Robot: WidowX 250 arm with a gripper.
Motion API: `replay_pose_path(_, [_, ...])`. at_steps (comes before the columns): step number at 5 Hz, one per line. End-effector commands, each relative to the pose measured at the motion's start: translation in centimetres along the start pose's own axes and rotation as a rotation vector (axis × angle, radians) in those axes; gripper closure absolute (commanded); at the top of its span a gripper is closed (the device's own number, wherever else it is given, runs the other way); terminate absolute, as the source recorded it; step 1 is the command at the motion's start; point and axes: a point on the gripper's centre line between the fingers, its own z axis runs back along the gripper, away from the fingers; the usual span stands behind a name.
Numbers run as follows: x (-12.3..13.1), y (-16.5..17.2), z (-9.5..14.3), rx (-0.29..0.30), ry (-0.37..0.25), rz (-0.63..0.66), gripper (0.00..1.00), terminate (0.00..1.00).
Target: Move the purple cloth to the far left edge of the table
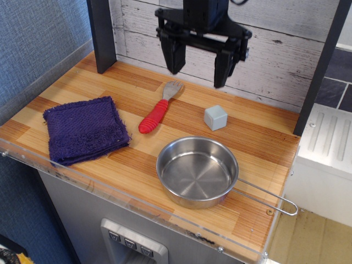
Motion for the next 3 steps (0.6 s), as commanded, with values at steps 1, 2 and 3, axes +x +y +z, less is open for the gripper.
replay_pose_path(1, [-1.3, 6.4, 0.7, 0.001, -0.031, 0.067, 0.0, 0.0])
replay_pose_path(2, [-2.2, 9.2, -0.2, 0.006, -0.01, 0.116, 0.0, 0.0])
replay_pose_path(3, [-3.4, 11.7, -2.1, 0.025, 0.027, 0.162, 0.0, 0.0])
